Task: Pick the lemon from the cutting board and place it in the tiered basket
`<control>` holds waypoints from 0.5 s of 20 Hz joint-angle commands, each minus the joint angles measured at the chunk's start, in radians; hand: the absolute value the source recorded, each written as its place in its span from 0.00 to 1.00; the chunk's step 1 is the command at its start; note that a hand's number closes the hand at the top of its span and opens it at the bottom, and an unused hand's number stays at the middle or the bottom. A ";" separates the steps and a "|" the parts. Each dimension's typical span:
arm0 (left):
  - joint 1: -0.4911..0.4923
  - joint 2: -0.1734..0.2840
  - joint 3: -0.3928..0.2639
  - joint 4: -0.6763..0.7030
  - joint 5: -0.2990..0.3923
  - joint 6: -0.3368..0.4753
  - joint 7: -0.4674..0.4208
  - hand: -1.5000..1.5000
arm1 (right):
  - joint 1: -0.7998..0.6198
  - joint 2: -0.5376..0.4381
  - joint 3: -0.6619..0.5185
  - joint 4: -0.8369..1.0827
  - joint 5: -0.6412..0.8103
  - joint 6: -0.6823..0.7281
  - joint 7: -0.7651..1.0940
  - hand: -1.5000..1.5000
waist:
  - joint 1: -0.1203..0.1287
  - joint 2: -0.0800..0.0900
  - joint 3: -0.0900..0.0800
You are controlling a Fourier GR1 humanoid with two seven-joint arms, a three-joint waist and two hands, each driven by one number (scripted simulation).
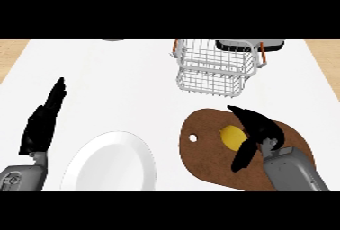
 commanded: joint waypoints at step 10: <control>-0.024 -0.049 0.013 0.034 -0.048 -0.003 -0.014 0.50 | 0.002 -0.001 0.106 0.072 0.093 0.131 -0.171 1.00 | -0.002 0.001 0.000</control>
